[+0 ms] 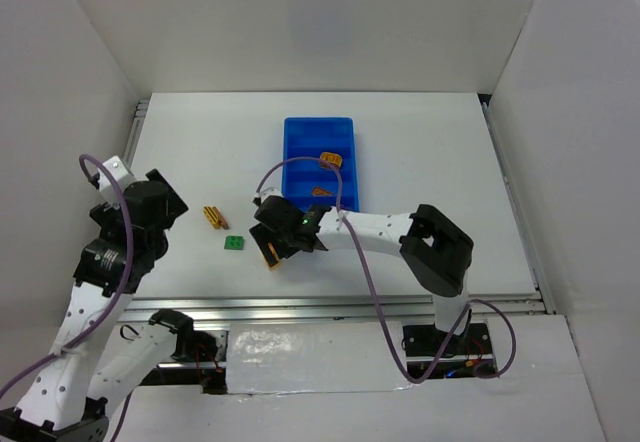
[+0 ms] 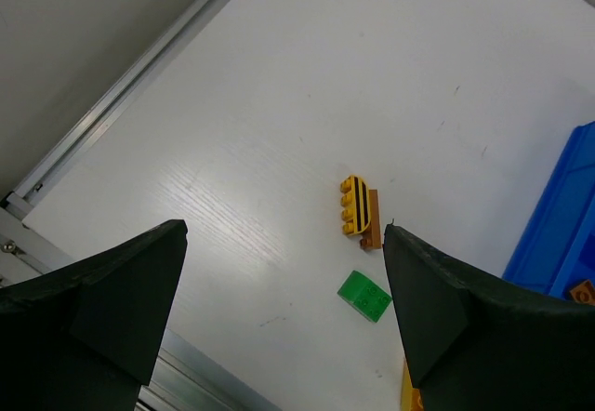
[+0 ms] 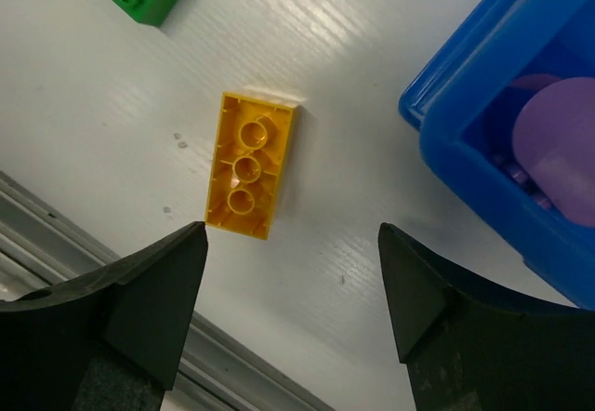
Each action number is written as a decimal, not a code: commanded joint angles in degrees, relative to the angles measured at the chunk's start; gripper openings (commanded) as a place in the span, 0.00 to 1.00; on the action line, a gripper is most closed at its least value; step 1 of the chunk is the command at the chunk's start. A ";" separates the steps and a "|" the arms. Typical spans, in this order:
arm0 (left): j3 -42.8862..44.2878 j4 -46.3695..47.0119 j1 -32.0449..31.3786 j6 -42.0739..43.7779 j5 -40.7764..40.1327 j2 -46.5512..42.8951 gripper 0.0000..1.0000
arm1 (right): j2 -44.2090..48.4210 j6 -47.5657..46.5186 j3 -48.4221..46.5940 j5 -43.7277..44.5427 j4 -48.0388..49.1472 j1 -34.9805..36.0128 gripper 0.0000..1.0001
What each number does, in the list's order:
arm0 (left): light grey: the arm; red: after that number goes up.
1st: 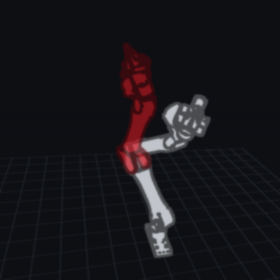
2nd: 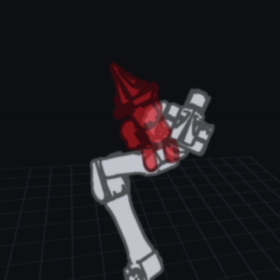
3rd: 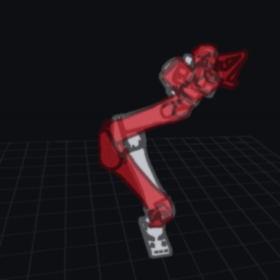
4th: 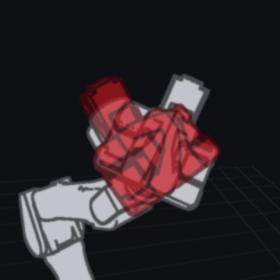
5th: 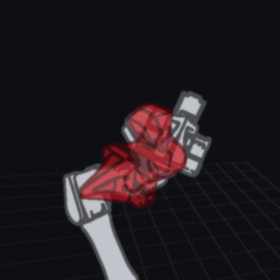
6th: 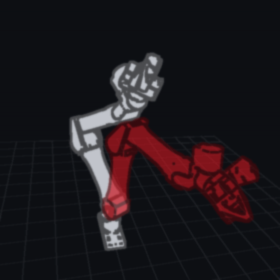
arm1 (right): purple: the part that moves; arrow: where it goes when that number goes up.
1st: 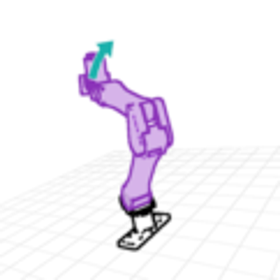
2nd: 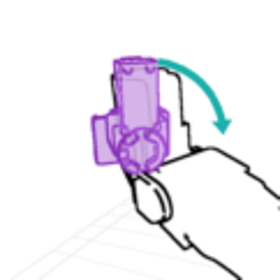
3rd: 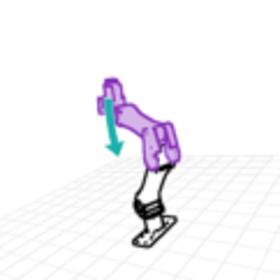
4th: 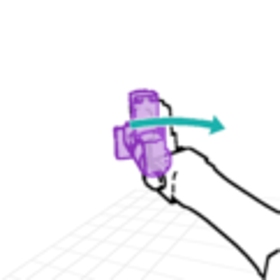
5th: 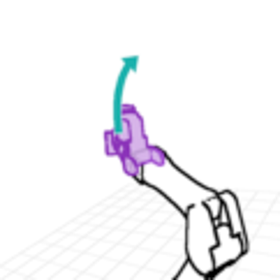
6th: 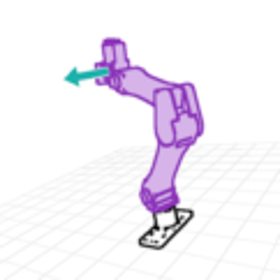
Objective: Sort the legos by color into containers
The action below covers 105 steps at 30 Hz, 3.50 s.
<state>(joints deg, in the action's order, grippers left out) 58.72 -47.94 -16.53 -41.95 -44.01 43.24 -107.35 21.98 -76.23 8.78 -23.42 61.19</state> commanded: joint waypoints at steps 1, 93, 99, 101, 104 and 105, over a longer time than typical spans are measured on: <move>-1.23 4.35 0.28 1.78 -0.12 -2.46 1.00 | -1.80 1.66 -3.75 1.68 -0.05 0.60 0.79; -3.35 11.56 1.77 9.79 18.08 2.63 0.99 | -13.52 -37.63 -36.63 -10.45 -3.04 -28.93 0.68; -1.86 9.37 4.22 3.38 20.44 11.21 0.99 | 4.54 -24.03 -25.57 -7.20 1.70 -28.06 0.75; -0.89 8.57 7.21 -0.48 22.20 17.79 0.99 | 15.43 -17.11 -16.88 -6.93 5.83 -25.69 1.00; -0.89 11.11 7.66 -3.91 27.03 25.02 0.98 | 24.01 -11.02 -6.41 -8.15 10.32 -22.01 1.00; -0.36 12.60 7.48 -4.45 28.18 29.92 0.98 | 27.34 -9.95 -4.83 -10.07 10.32 -21.55 1.00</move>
<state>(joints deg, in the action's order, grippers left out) 56.90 -37.67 -9.10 -41.30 -21.19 66.63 -87.15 2.50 -85.80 1.10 -19.33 36.56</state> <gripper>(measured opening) 0.980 0.994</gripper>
